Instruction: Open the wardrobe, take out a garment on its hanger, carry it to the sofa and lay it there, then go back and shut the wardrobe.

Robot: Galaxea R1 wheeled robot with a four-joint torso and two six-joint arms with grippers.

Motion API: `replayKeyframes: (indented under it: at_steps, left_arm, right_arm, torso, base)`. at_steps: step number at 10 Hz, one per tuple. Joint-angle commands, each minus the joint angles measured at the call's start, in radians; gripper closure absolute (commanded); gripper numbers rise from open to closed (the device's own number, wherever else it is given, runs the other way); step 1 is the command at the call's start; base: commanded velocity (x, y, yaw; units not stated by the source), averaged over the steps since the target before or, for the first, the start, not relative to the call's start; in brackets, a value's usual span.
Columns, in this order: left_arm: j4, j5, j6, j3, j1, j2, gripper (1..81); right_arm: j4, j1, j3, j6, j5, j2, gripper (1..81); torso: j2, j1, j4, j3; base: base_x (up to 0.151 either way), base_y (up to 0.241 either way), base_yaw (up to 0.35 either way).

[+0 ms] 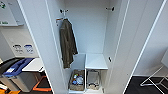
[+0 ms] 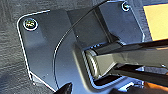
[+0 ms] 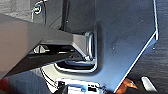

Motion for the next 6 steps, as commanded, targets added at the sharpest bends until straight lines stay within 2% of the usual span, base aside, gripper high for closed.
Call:
replayKeyframes:
  at_steps: [1, 2, 4, 6]
  left_arm:
    - [0.007, 0.039, 0.000, 0.002, -0.032, 0.003, 1.0]
    - [0.004, 0.039, -0.001, 0.000, -0.031, 0.003, 1.0]
    - [0.001, 0.039, -0.003, 0.002, -0.029, 0.003, 1.0]
    - [-0.001, 0.039, -0.003, 0.000, -0.026, 0.003, 1.0]
  right_arm:
    - [-0.004, 0.022, 0.004, -0.002, -0.043, 0.008, 1.0]
    - [-0.004, 0.022, 0.003, -0.002, -0.043, 0.008, 1.0]
    - [-0.004, 0.022, 0.001, -0.002, -0.043, 0.008, 1.0]
    - [-0.004, 0.022, 0.003, -0.001, -0.043, 0.008, 1.0]
  torso:
    - [0.000, 0.001, 0.000, 0.000]
    - [0.000, 0.001, 0.000, 0.000]
    - [0.000, 0.001, 0.000, 0.000]
    - [0.000, 0.001, 0.000, 0.000]
  base:
    - [0.000, 0.000, 0.000]
    - [0.000, 0.000, 0.000]
    - [-0.067, 0.000, 0.000]
    - [0.000, 0.000, 0.000]
